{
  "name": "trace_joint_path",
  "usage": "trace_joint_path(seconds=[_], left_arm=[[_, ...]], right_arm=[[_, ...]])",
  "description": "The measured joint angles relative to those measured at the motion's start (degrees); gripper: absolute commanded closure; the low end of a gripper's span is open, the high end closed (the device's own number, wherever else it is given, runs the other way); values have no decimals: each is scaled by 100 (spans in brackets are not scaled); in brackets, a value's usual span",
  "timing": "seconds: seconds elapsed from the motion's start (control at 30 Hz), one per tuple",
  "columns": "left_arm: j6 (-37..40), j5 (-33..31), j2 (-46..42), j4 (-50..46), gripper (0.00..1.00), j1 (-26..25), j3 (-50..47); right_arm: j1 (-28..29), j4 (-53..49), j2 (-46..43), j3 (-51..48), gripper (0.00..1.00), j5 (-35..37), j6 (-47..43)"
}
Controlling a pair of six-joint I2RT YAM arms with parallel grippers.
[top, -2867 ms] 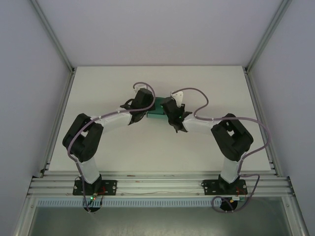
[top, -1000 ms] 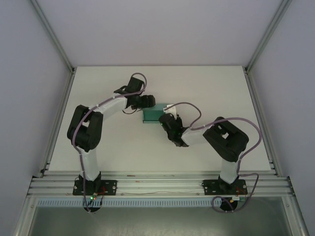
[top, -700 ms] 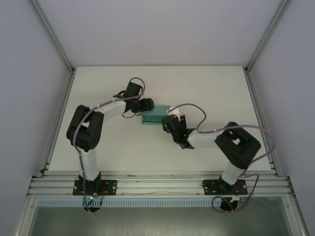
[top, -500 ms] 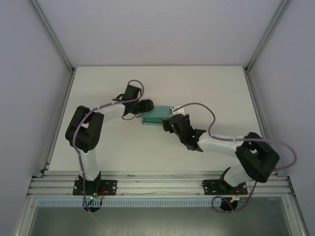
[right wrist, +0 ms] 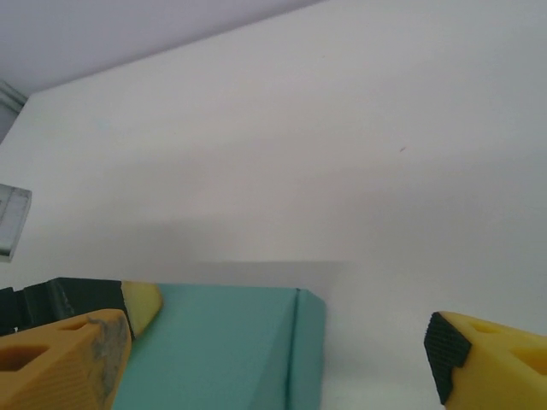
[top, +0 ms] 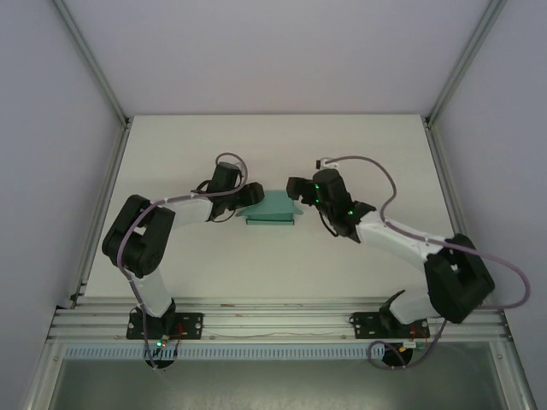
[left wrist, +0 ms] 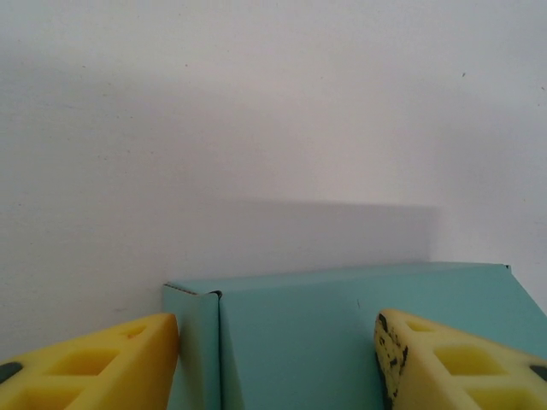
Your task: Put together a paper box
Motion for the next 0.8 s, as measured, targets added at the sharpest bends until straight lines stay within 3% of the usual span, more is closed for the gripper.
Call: trace_joint_path(seconds=[0.07,0.17,0.3,0.6,0.8], left_arm=[[0,-72,-7,0,39,-37,0],[0,-101,-11,0,39,-48,0],[2,-164,-9,-155,39,-48,-35],[24,-195,-184,-376,38,-74,-70],[-11,-46,-435,-291,48,-39,-341]], right_arm=[[-7,0,402,120,32,-219,39],[-7,-55,960,129,46,-487,146],[-7,26,1475,22,55,-776,326],[-9,553,1613,-105,57,-898,634],[-59,463,1576,-122,40,-903,767]])
